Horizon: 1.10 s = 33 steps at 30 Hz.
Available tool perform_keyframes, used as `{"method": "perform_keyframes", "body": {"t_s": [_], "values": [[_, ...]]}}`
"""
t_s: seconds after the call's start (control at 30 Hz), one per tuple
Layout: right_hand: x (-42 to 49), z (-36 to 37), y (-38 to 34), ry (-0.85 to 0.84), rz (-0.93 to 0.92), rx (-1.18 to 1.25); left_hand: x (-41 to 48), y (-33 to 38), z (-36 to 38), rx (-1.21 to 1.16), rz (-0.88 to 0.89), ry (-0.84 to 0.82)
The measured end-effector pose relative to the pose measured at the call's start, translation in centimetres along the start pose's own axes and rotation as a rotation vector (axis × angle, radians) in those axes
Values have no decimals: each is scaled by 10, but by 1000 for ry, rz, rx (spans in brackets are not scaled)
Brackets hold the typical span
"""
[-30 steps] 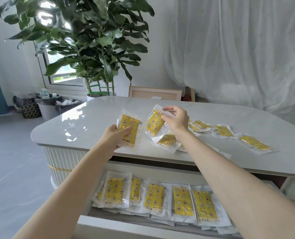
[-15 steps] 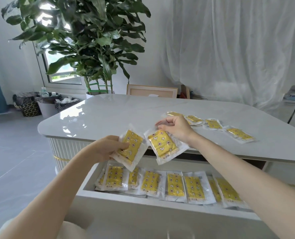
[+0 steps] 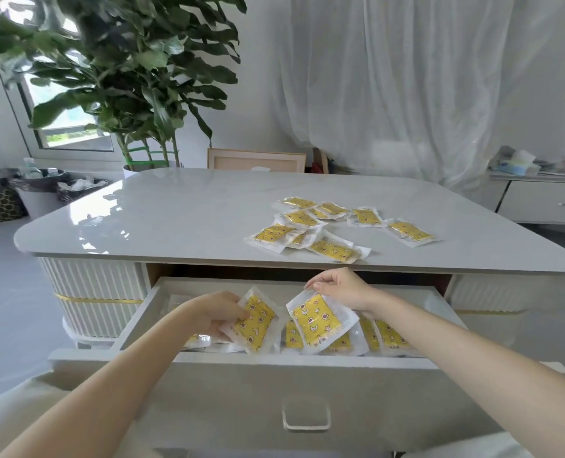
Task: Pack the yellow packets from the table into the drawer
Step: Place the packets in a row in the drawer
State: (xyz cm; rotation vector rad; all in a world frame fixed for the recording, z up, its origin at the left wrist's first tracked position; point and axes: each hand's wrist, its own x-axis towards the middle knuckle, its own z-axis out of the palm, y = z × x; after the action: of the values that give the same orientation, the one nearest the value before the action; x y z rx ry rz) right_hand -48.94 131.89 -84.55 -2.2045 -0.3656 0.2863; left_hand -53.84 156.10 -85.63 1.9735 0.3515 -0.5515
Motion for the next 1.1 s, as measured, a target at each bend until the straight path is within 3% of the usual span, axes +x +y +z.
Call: {"method": "perform_keyframes", "body": {"t_s": [0.17, 0.37, 0.63, 0.77, 0.9, 1.0, 1.1], "values": [[2, -5, 39, 17, 176, 43, 19, 5, 12, -93, -47, -63], [25, -6, 69, 166, 338, 114, 48, 6, 6, -74, -106, 25], [39, -6, 75, 219, 385, 18, 71, 3, 13, 32, -140, 27], [41, -7, 77, 254, 367, -137, 70, 2, 26, 319, -31, 158], [37, -9, 76, 221, 289, -360, 57, 4, 34, 901, 193, 334], [29, -7, 67, 163, 152, -637, 49, 7, 39, 1043, 387, 180], [20, 0, 54, 3, -16, -679, 45, 5, 47, 1347, 495, 4]]}}
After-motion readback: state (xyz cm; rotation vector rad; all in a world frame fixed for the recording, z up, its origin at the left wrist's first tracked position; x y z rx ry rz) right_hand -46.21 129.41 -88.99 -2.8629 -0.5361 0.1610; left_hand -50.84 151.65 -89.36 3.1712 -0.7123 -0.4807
